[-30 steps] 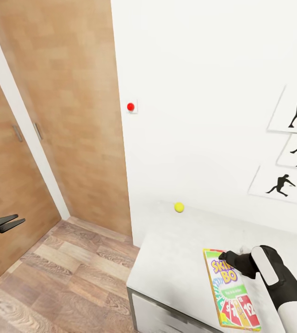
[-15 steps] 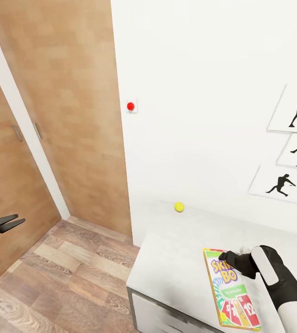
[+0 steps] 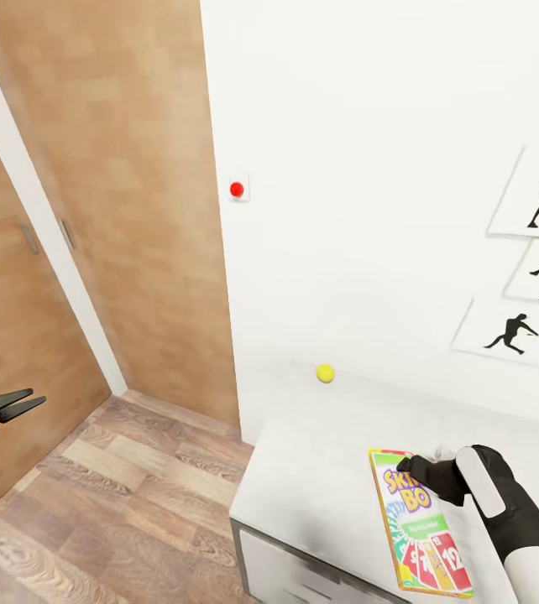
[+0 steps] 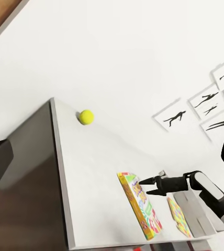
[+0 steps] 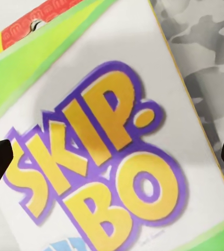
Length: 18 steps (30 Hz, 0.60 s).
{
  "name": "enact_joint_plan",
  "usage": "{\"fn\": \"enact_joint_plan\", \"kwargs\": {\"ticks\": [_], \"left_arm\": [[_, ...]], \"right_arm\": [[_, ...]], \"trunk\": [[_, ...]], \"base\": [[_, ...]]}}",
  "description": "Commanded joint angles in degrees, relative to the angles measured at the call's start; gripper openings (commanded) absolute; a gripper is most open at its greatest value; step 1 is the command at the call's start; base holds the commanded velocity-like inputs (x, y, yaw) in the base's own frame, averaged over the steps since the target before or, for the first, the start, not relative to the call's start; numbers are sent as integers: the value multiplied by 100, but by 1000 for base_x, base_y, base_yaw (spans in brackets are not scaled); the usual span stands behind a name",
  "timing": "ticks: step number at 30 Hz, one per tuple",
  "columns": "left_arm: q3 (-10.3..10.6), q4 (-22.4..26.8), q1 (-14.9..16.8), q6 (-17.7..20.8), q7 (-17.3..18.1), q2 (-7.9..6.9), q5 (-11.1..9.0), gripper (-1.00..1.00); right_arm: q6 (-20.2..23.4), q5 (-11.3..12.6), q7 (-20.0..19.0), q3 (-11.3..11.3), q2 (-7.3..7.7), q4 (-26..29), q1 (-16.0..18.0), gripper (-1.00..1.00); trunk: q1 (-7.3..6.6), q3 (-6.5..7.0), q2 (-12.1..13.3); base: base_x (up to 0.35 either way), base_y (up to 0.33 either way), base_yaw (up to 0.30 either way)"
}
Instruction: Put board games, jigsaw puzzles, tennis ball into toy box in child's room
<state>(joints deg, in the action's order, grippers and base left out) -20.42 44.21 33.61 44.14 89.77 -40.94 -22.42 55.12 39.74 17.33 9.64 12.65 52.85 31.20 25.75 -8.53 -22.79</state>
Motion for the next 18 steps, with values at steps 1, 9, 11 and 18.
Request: {"fn": "enact_joint_plan", "kwargs": {"ticks": [1,9,11,18], "left_arm": [[0,0,5,60,23,-2,2,100],[1,0,5,60,23,-2,3,100],[0,0,5,60,23,-2,4,100],[-4,0,5,60,23,-2,2,100]], "right_arm": [[16,60,53,3,0,6,4,100],[16,60,54,1,0,6,5,100],[16,60,55,1,0,6,5,100],[16,60,52,0,0,6,2,100]], "trunk": [[3,-18,-13],[3,-53,-13],[3,-56,-13],[3,-59,-13]], "base": [[0,0,0],[0,0,0],[0,21,0],[0,104,0]]}}
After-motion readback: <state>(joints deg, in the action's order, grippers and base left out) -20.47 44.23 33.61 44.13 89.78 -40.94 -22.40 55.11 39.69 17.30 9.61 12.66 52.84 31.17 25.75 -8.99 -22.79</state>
